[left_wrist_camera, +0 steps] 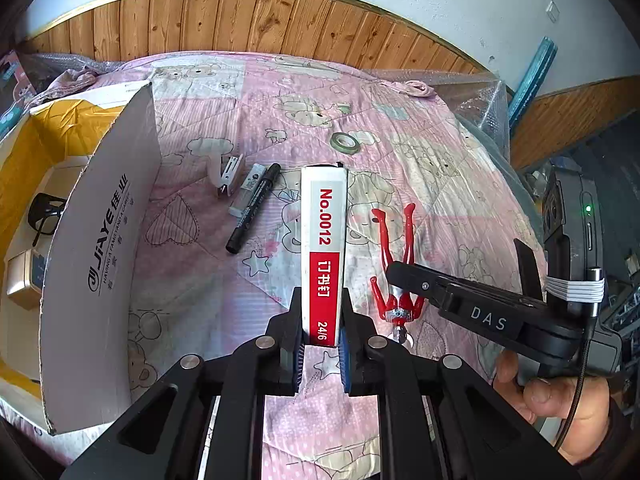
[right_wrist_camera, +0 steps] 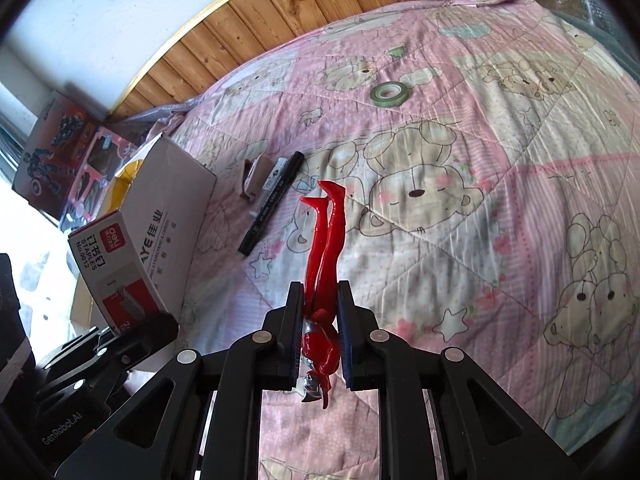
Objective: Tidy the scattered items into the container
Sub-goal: 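Lift the staple box in the left tool and red figure in the right tool toward the box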
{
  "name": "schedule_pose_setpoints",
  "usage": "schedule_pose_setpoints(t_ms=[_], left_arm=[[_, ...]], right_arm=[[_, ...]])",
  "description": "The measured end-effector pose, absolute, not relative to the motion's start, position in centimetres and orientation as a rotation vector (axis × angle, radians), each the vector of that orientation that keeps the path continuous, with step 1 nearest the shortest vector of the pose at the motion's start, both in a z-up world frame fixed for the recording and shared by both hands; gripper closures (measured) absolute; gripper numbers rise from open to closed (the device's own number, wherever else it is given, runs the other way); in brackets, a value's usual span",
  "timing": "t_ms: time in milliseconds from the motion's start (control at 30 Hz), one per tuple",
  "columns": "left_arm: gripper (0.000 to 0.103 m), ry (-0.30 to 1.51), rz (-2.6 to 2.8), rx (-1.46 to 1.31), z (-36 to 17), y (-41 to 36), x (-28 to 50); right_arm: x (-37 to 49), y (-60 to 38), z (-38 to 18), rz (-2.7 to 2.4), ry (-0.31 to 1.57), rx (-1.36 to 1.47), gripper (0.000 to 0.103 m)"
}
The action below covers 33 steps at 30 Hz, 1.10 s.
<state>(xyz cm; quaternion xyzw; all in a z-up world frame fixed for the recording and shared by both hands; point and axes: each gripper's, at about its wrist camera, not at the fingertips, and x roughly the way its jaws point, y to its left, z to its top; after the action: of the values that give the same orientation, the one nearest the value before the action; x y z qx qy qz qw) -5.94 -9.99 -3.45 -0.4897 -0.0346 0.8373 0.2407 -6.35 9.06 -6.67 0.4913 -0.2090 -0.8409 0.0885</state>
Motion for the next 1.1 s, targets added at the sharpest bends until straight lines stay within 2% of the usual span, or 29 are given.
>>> schedule_pose_setpoints(t_ms=[1100], left_arm=[[0.089, -0.073, 2.381, -1.299, -0.9, -12.9, -2.0]], right_arm=[[-1.4, 3.9, -2.4, -2.518, -0.472, 1.382, 0.087]])
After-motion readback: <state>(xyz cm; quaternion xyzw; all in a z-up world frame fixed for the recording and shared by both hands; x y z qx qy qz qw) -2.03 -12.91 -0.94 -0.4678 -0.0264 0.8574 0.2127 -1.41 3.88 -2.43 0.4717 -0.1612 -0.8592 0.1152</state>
